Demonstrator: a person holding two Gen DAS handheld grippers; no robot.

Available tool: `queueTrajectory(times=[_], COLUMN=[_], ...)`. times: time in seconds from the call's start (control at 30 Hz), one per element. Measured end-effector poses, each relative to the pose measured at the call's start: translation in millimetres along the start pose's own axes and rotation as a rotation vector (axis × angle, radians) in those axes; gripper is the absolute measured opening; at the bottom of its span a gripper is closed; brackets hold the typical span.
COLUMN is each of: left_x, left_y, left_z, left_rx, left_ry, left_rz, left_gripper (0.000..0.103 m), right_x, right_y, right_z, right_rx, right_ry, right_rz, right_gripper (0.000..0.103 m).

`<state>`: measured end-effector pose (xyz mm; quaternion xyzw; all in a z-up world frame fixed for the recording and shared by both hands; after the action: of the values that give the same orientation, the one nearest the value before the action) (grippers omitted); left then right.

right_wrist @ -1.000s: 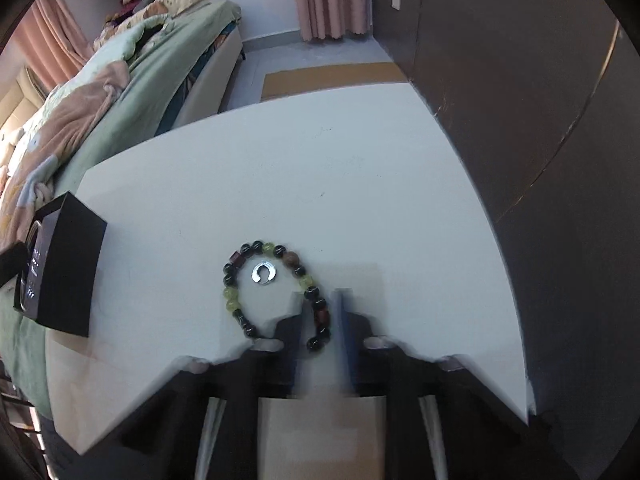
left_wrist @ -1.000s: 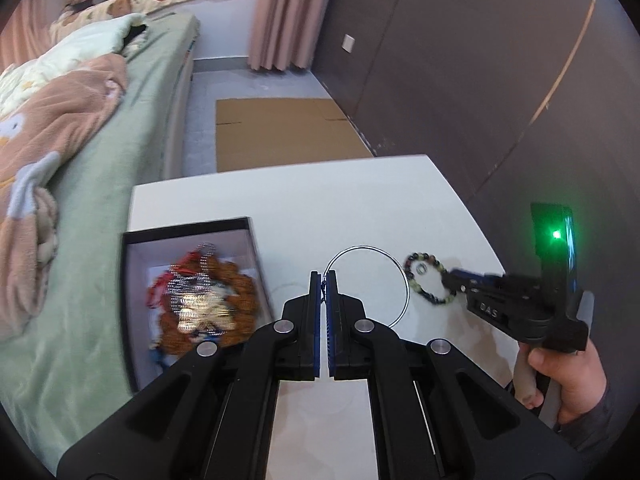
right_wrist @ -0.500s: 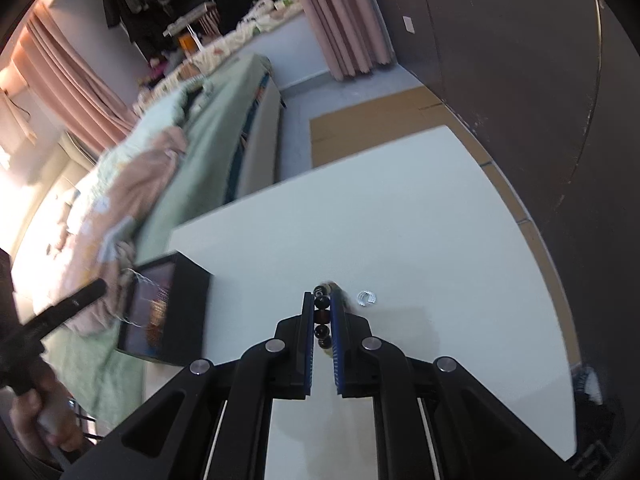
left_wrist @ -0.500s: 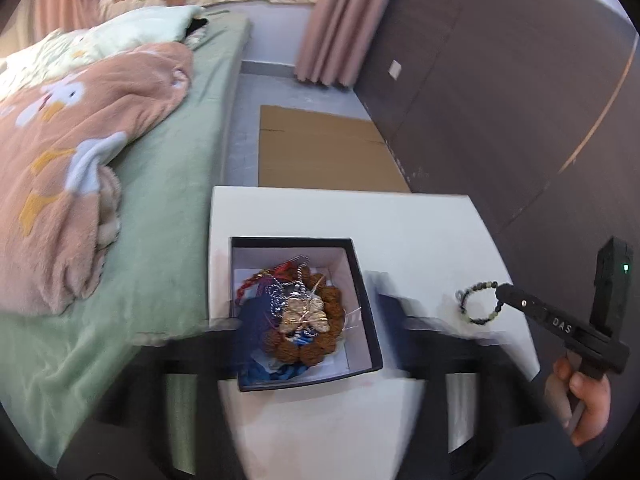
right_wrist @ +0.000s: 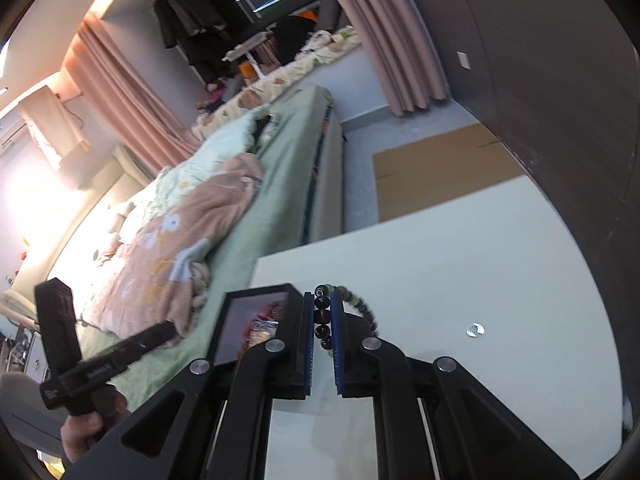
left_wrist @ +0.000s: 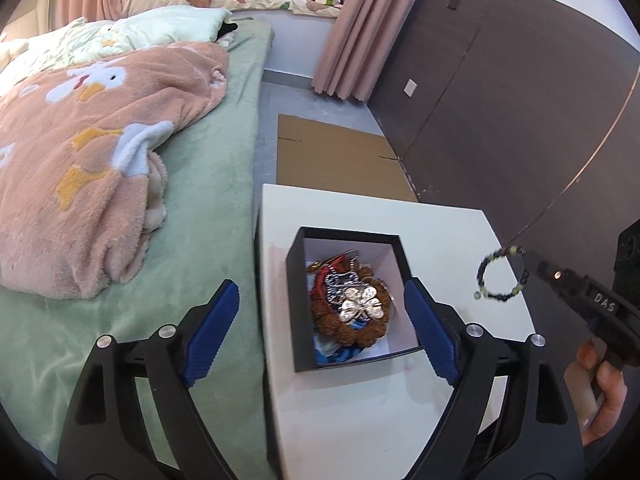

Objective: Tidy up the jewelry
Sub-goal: 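Drop the hoop and bead bracelet into the black box, opening both tools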

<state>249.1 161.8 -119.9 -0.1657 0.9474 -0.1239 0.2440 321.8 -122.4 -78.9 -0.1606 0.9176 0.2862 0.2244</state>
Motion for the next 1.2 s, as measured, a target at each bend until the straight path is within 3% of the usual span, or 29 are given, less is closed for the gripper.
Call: queueTrajectory(times=[0.3,0.4,0.5,0.57,0.63,1.2], left_x=[7,7,7,8,10,10], left_y=[24,33,39,43,46,30], left_z=[-9,-16,-22,-26,-30,-26], left_rx=[0.007,0.003,-0.005,-0.008,-0.008,-0.006], left_ry=[-0.002,-0.007,-0.012,-0.018,-0.027,-0.041], left_rz=[-0.029,-0.039,-0.046,-0.053,-0.057,-0.048], left_gripper=[0.086,0.086,0.086,0.089,0.091,0.098], right_x=[-8,-12,-12,-8,-6,-1], right_y=[61,79,97,102,100,-14], right_z=[13,26,43,48,42,16], right_rx=[-0.067,-0.086,-0.1,-0.079,-0.048,0.059], right_ry=[-0.022,-0.003,0.045,0.066,0.031,0.068], right_rz=[-0.072,-0.092,-0.123,-0.134,-0.128,0.056], right_gripper=[0.008,0.008,0.015,0.062,0.064,0.064])
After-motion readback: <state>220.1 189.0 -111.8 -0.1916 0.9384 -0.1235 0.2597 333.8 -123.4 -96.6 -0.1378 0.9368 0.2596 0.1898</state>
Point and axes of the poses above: each gripper's, at about its wrist camera, not at the fingertips, and z roughly the way its jaws point, y to its left, x to its underside, the point moved 3 cm from there along z, roughly the way its jaws point, and after that the axes turned 14 degrees about y, right-handed, at the moved point
